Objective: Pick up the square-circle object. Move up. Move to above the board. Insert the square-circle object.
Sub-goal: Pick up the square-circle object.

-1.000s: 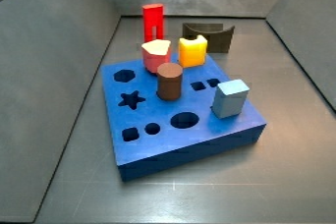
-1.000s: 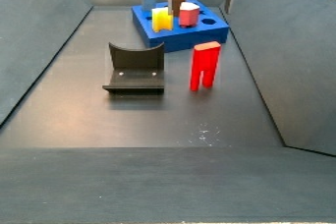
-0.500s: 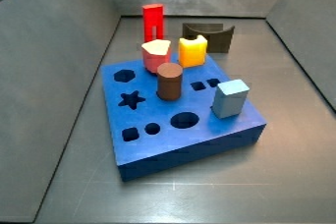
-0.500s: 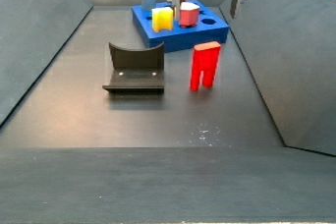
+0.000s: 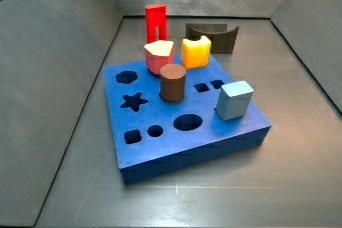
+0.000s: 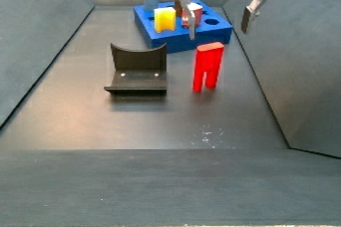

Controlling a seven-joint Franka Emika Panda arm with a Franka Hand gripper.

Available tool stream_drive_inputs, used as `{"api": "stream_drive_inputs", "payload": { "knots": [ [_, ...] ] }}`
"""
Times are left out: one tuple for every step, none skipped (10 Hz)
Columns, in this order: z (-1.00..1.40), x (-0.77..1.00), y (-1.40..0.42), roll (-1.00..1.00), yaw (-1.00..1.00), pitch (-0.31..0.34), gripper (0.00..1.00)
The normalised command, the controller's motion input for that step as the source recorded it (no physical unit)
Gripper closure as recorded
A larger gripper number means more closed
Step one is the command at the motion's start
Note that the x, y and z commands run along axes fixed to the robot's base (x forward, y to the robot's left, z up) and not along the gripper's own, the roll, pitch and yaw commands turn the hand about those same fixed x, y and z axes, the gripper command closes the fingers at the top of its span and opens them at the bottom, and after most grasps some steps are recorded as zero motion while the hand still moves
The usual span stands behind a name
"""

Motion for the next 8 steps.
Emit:
{"api": "stream_drive_inputs", "payload": {
  "knots": [
    [0.0,-0.01,0.0,0.0,0.0,-0.011,0.0],
    [-0.03,0.0,0.0,0.0,0.0,-0.02,0.0],
    [-0.17,0.11,-0.03,-0.01,0.03,0.0,0.0],
    [-0.27,0.21,-0.06,-0.04,0.03,0.0,0.0],
    [-0.31,0.26,-0.05,-0.05,0.05,0.0,0.0],
    [-0.25,0.25,0.0,-0.04,0.12,0.0,0.0],
    [-0.15,0.27,0.0,-0.01,0.11,0.007,0.0],
    [-0.05,0.19,0.0,0.0,0.1,0.021,0.0]
  ]
}}
